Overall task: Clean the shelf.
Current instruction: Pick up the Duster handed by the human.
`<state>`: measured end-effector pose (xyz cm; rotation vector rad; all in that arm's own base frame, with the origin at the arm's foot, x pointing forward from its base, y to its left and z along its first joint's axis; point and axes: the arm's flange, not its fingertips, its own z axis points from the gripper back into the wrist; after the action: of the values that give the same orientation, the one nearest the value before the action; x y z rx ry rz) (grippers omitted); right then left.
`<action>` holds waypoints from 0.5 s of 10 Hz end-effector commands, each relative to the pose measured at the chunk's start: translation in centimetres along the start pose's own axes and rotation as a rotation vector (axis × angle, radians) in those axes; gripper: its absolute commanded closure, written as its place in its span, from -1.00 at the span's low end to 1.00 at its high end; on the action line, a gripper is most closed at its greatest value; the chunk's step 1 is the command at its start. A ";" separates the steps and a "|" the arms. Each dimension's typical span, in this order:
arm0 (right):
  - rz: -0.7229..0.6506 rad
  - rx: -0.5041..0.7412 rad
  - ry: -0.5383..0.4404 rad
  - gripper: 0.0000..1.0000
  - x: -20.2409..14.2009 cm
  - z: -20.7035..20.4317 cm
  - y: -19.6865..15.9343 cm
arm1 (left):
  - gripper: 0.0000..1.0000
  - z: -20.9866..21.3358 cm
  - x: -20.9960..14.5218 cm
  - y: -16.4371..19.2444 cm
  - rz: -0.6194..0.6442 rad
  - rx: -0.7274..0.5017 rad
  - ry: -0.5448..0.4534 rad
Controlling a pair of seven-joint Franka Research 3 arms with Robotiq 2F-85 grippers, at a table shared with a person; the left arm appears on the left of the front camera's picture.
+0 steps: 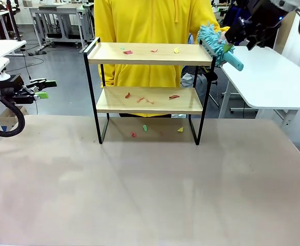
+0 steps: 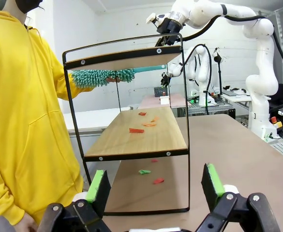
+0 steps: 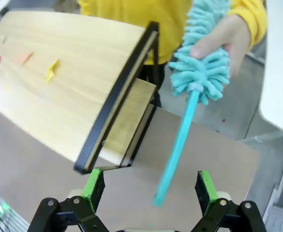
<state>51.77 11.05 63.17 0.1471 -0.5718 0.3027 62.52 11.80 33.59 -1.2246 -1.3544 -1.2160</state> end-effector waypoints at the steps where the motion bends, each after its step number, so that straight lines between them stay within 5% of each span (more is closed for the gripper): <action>1: -0.073 -0.086 -0.013 -1.00 0.0 -1.9 0.6 | -1.00 0.1 0.3 -0.1 -0.018 0.001 -0.001; 5: -0.140 -0.159 0.009 -1.00 -0.7 -4.7 -0.2 | -1.00 0.1 0.3 -0.1 -0.018 0.001 -0.001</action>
<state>53.80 11.16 59.11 0.0705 -0.5529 0.1703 62.52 11.80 33.59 -1.2246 -1.3544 -1.2159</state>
